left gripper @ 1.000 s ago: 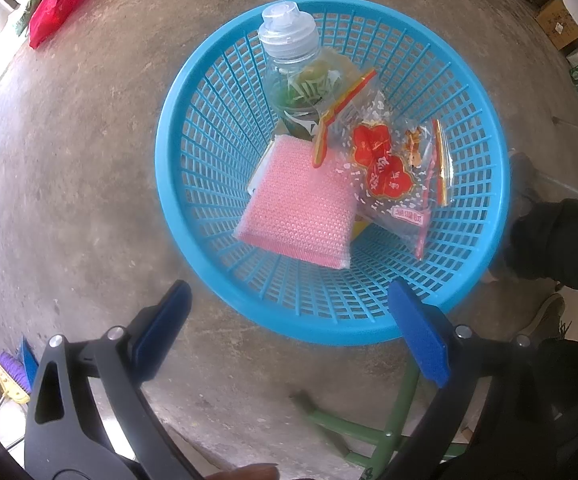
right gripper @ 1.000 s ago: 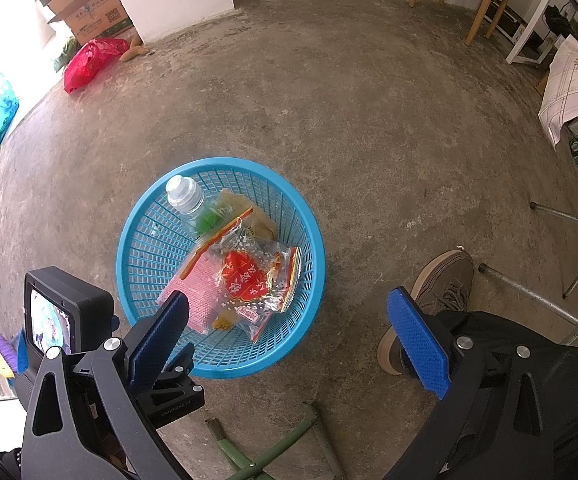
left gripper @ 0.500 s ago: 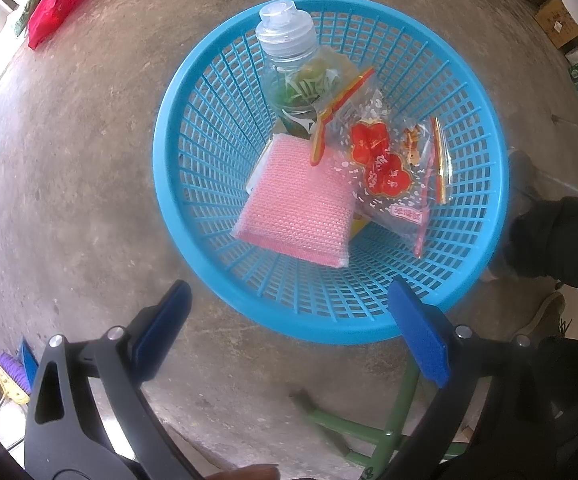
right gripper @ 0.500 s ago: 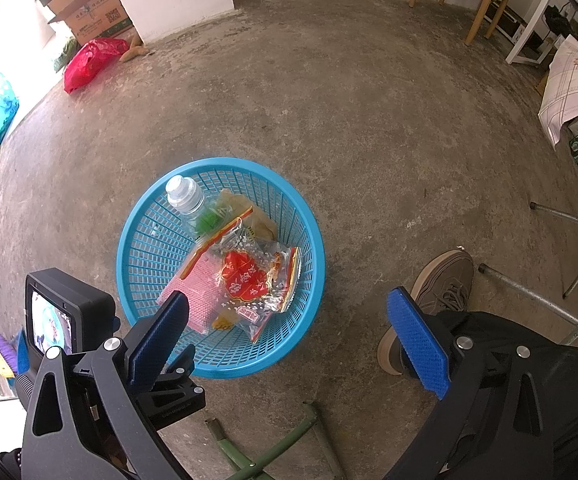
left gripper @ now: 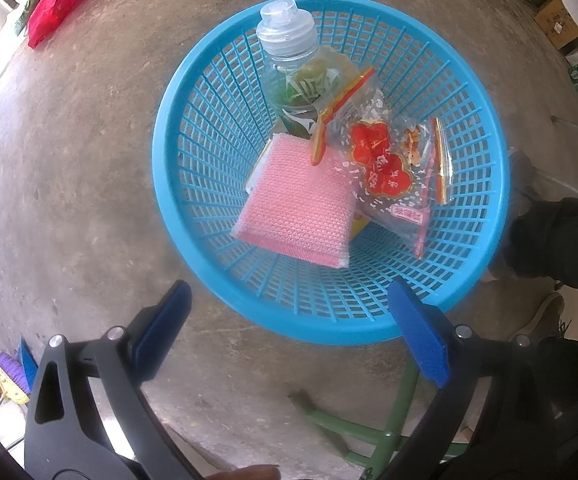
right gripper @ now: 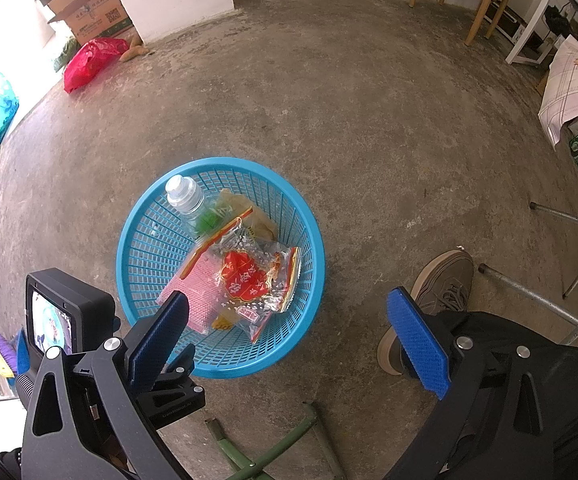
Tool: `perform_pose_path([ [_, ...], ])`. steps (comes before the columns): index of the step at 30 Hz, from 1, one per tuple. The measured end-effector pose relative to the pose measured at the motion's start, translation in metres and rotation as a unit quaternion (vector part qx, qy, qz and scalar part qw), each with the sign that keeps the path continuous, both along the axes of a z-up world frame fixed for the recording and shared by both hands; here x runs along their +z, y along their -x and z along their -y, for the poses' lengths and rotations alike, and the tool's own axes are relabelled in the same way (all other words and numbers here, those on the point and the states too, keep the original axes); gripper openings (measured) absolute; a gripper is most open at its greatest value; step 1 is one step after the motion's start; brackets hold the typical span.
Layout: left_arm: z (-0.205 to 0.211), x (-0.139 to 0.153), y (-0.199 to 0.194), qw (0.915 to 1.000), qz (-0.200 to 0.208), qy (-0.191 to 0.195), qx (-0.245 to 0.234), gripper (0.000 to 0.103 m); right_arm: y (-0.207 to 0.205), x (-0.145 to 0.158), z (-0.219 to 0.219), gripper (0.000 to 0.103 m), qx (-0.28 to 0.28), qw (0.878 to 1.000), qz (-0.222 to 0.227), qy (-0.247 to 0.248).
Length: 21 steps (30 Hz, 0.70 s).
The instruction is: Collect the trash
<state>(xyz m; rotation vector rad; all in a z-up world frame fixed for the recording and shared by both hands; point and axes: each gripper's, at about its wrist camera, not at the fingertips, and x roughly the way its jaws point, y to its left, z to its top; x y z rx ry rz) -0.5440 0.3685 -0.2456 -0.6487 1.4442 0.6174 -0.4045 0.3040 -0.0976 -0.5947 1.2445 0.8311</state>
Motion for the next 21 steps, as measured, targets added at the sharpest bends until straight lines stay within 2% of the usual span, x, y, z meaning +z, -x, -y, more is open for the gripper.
perform_pose_path([
  [21, 0.0014, -0.0037, 0.0012, 1.0, -0.004, 0.0, 0.001, 0.095, 0.0005, 0.0002, -0.0006, 0.097, 0.0, 1.0, 0.0, 0.001],
])
